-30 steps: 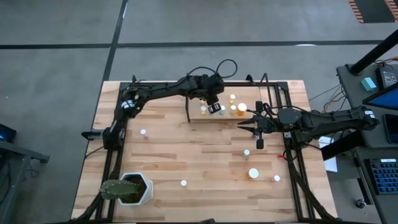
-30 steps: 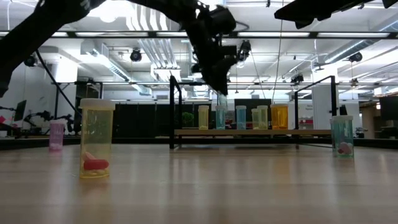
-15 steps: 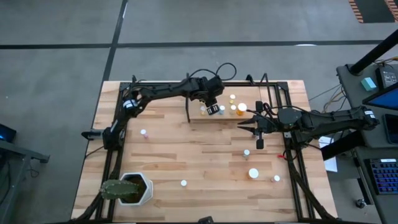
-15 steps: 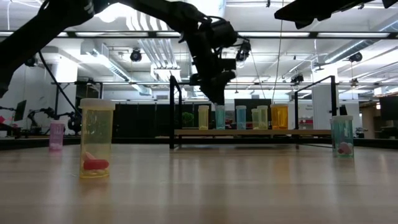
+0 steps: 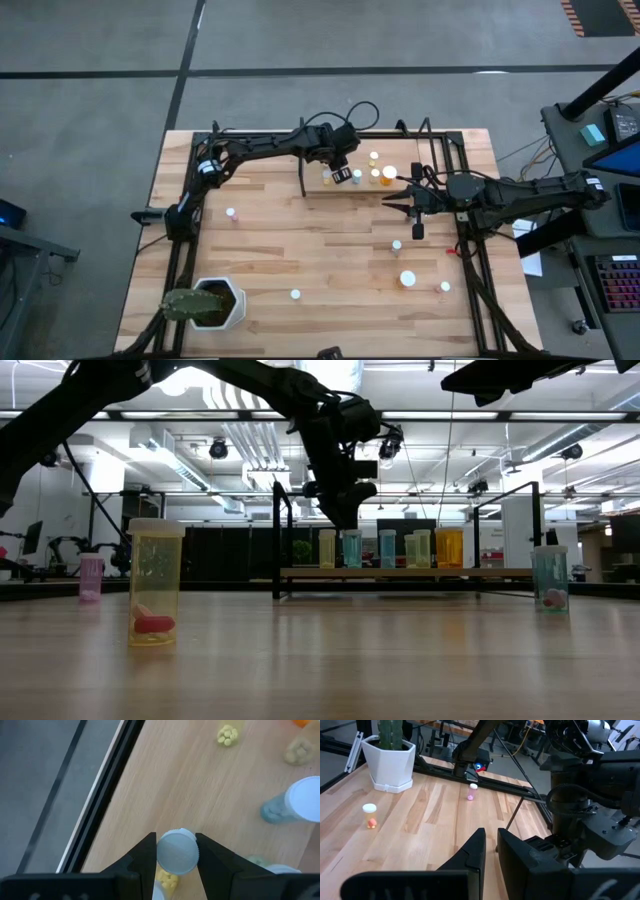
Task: Pick and place medicine bottles onto shelf by color
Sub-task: Put the green pill bottle on the shelf aligned with the other green pill bottle
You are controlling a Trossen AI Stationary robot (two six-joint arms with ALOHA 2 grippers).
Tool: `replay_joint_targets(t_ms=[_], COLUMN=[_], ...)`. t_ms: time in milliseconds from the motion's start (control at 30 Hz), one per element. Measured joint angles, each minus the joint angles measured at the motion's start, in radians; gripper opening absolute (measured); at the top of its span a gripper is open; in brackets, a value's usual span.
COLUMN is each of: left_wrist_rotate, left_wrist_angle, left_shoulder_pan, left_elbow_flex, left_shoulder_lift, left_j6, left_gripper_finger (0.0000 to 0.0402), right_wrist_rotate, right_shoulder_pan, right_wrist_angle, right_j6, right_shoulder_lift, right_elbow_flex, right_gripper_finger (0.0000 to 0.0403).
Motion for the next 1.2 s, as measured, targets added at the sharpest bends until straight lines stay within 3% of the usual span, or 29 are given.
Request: replay_joint_targets(t_ms=[1200], left_wrist_rotate=[0.048], left_wrist_angle=[0.001], left_shoulder_pan=[0.001], left_elbow_flex=[-0.003], left_shoulder_lift=[-0.001], left_j6=[-0.026], left_gripper_finger=[0.0105], right_wrist_rotate=[0.0], right_shoulder_pan=[0.0], right_wrist_angle=[0.0], right_j6=[0.002], right_shoulder_lift=[0.0], right_elbow_flex=[0.0], right_gripper_finger=[0.0038])
